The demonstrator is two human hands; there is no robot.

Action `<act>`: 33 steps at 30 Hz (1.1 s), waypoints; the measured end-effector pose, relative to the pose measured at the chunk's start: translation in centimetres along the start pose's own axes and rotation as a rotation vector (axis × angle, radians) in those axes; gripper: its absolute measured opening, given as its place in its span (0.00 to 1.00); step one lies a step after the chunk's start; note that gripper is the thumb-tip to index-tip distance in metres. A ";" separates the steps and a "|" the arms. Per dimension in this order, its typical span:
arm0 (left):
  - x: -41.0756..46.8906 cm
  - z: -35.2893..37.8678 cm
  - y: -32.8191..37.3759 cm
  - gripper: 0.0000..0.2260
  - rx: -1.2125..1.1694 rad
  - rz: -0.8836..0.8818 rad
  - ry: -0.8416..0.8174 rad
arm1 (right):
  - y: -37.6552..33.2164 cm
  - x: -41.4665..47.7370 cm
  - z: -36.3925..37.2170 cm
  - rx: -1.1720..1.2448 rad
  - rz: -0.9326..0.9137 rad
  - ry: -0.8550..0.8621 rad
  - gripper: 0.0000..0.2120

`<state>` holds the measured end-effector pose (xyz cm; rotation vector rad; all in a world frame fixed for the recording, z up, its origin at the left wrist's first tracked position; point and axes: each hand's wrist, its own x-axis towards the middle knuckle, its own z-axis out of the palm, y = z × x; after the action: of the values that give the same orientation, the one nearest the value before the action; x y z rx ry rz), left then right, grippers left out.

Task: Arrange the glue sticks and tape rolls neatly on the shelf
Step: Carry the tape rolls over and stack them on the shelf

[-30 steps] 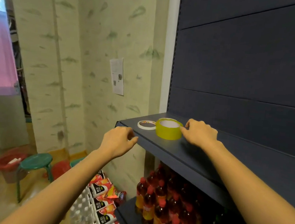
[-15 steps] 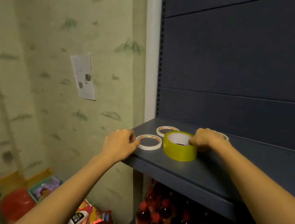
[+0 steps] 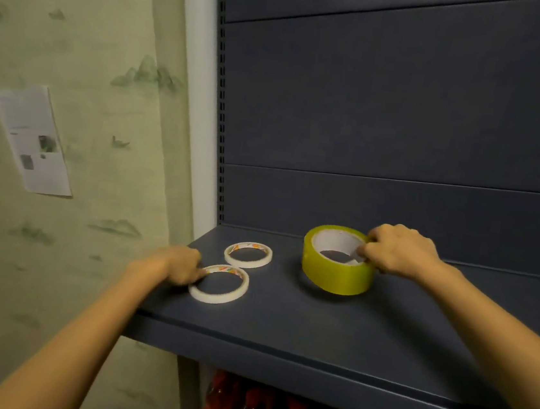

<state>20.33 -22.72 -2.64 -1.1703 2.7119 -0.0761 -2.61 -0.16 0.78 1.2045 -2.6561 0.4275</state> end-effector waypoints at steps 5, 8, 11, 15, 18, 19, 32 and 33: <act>0.7 -2.4 1.5 0.17 0.078 0.184 0.071 | 3.5 -2.6 -1.2 -0.050 0.169 0.002 0.13; 1.0 -3.9 4.2 0.13 0.082 0.298 0.189 | 5.6 -5.0 -1.9 -0.049 0.277 0.018 0.12; 0.7 -4.6 8.4 0.13 0.056 0.389 0.283 | 7.5 -8.5 -2.6 -0.072 0.385 0.056 0.11; -0.4 -5.0 15.4 0.13 -0.029 0.567 0.333 | 10.7 -13.4 -4.1 -0.087 0.543 0.065 0.12; -1.8 -5.0 20.7 0.14 -0.068 0.667 0.347 | 13.3 -17.2 -5.8 -0.135 0.653 0.099 0.14; -2.4 -5.1 22.5 0.14 -0.070 0.697 0.357 | 14.2 -18.5 -6.4 -0.149 0.688 0.114 0.14; -12.4 -7.5 45.4 0.14 -0.135 1.006 0.443 | 29.3 -34.2 -14.8 -0.223 0.955 0.296 0.14; -13.3 -7.6 47.0 0.14 -0.141 1.010 0.442 | 30.7 -35.1 -15.5 -0.229 0.956 0.294 0.14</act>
<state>-5.89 19.05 1.13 0.3507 3.3774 0.0045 -2.14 48.94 -0.41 -0.2438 -2.7264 0.3621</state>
